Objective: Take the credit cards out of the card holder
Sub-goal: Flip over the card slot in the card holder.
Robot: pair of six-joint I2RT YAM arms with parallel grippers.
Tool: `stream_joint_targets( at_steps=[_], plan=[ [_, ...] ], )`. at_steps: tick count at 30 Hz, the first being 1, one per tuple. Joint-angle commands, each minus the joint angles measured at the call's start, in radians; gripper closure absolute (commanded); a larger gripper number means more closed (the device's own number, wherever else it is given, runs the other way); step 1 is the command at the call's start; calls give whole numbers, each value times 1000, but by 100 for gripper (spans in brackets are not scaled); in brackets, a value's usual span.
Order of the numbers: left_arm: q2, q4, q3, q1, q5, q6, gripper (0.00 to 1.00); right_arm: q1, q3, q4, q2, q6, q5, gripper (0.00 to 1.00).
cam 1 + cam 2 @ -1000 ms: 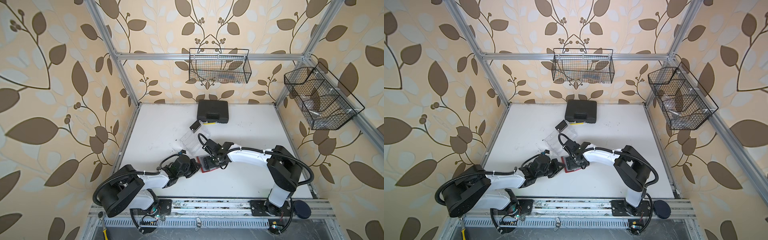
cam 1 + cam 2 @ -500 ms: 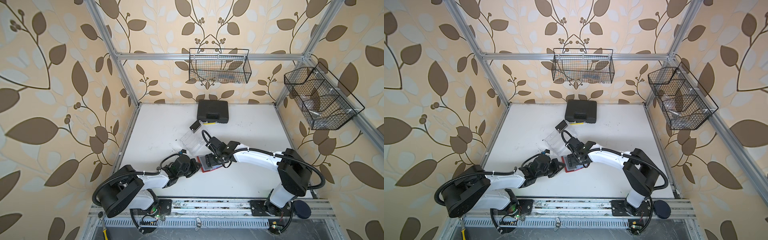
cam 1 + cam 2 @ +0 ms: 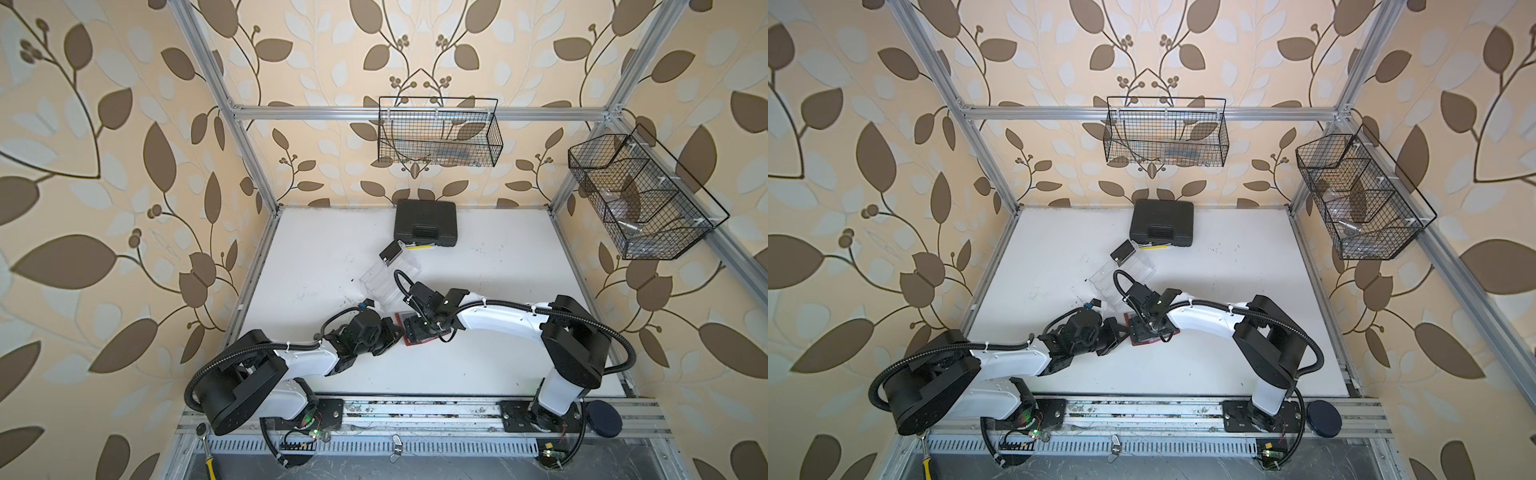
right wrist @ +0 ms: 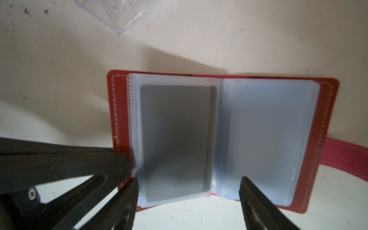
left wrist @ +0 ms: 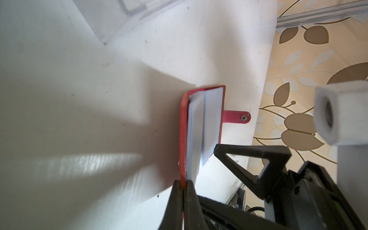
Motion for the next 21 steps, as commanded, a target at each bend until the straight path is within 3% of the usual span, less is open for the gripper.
stream_joint_targets(
  at_steps=[1, 14, 21],
  plan=[
    [-2, 16, 35, -9, 7, 18, 100, 2, 18, -24, 28, -5, 3, 23],
    [-6, 10, 33, -9, 11, 22, 100, -21, 30, -85, 31, -11, 59, 41],
    [-12, 3, 31, -9, 13, 25, 100, -28, 31, -111, 6, -9, 100, 44]
  ],
)
